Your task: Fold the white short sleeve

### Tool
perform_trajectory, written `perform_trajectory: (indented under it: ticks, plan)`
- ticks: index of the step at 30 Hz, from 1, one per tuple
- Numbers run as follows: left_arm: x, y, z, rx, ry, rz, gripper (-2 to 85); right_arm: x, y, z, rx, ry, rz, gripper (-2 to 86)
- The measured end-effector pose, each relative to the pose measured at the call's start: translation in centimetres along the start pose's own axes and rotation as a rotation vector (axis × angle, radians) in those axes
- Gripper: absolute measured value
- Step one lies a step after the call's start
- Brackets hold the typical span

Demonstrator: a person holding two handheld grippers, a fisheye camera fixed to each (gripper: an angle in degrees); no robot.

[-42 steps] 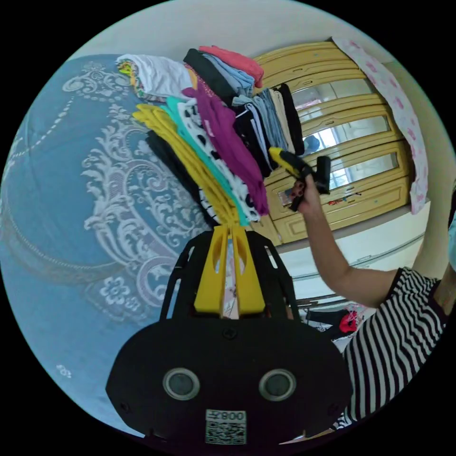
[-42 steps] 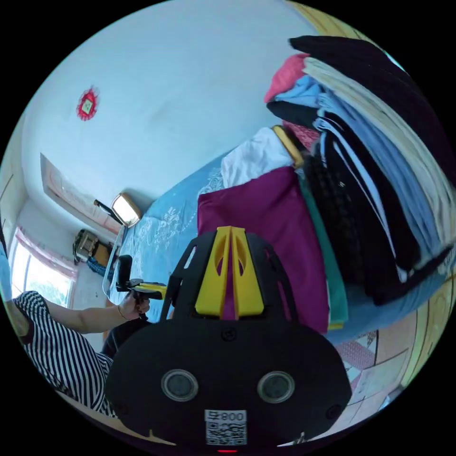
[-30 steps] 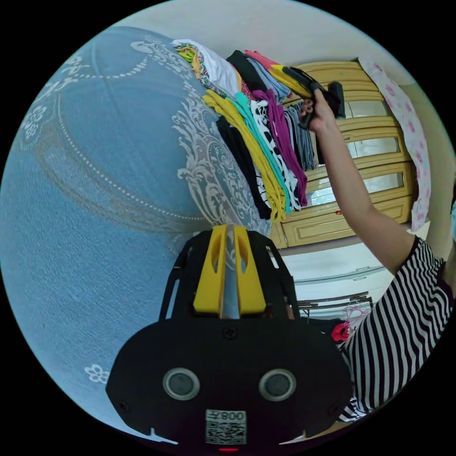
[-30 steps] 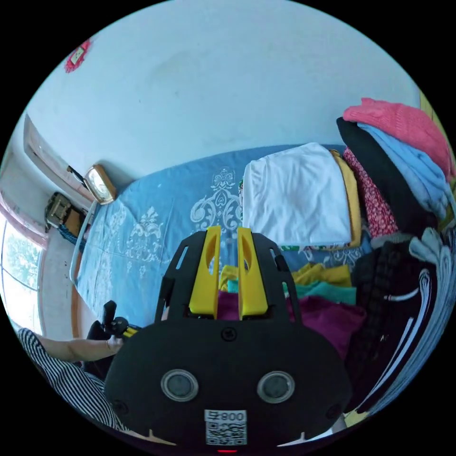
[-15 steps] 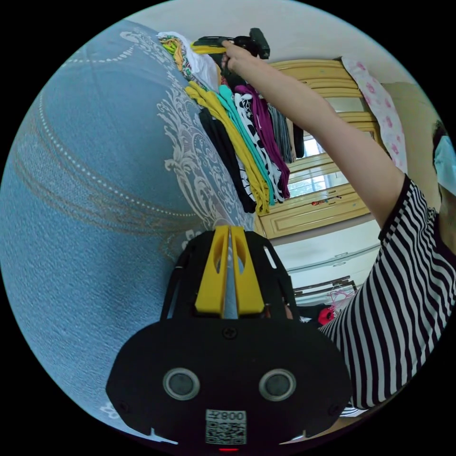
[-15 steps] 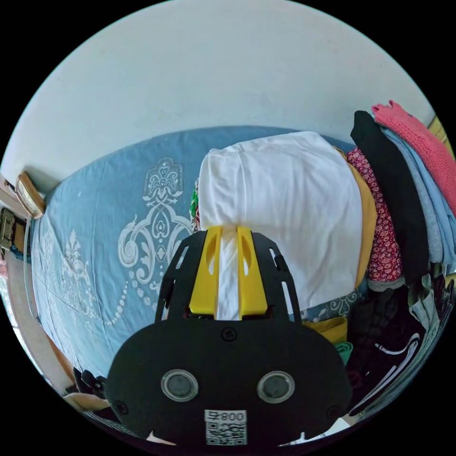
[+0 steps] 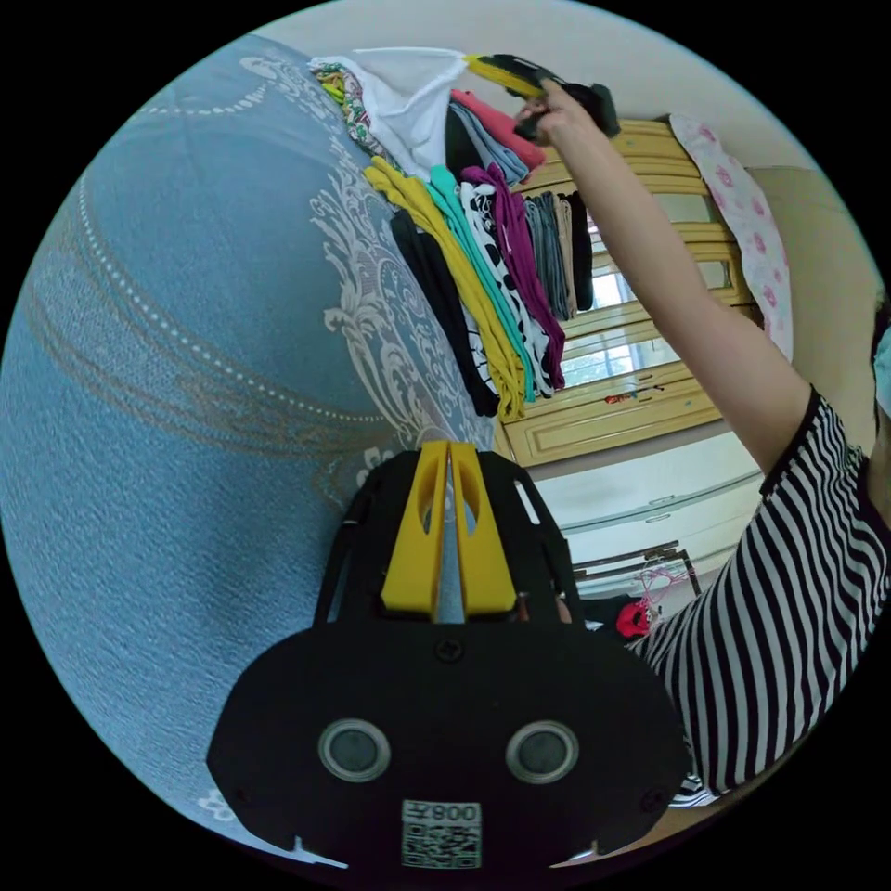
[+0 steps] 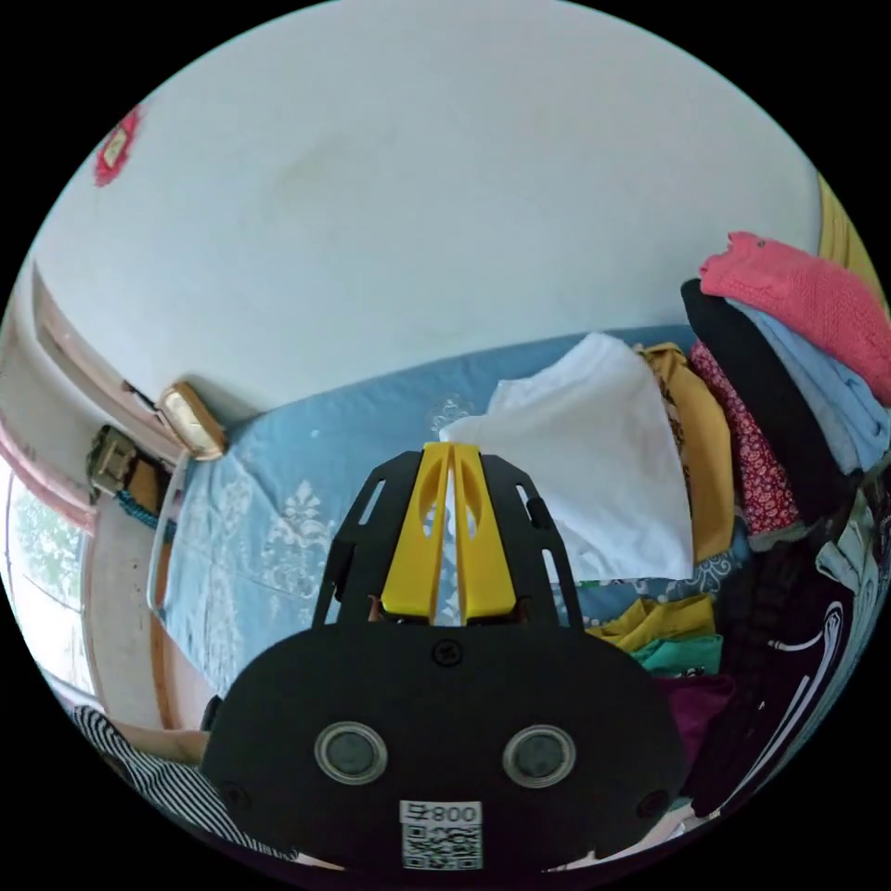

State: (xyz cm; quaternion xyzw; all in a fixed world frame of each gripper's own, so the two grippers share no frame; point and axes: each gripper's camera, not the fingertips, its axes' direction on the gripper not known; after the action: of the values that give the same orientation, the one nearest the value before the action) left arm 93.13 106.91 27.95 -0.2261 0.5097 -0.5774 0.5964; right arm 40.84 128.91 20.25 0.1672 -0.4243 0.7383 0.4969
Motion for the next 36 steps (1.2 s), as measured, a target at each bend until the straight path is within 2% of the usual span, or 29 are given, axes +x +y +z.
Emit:
perform_trajectory:
  ticks: [5,9,12,19,25,31,36]
  plan:
    - [5.3,-0.3,-1.0,0.056,0.004,-0.042,1.3,-7.3,4.7,-7.6,0.042,-0.169,-0.136,0.2]
    - [12.3,1.8,-4.2,0.199,0.036,-0.063,4.4,-13.8,9.5,-13.6,0.053,-0.288,-0.277,0.2]
    - [18.5,3.5,-7.9,0.294,-0.065,-0.038,7.7,-18.1,12.8,-17.5,0.067,-0.383,-0.348,0.2]
    - [35.5,6.9,-14.1,0.465,-0.473,0.067,13.5,-28.1,19.2,-23.9,0.051,-0.528,-0.485,0.2]
    - [47.9,10.3,-11.8,0.475,-0.646,0.097,14.2,-36.4,25.6,-26.6,0.011,-0.594,-0.584,0.3]
    - [57.9,16.1,-10.4,0.654,-0.628,0.054,14.2,-40.3,31.9,-27.8,-0.019,-0.677,-0.589,0.3]
    - [64.7,16.4,-7.8,0.719,-0.646,0.077,14.3,-42.7,37.2,-27.5,-0.088,-0.678,-0.579,0.3]
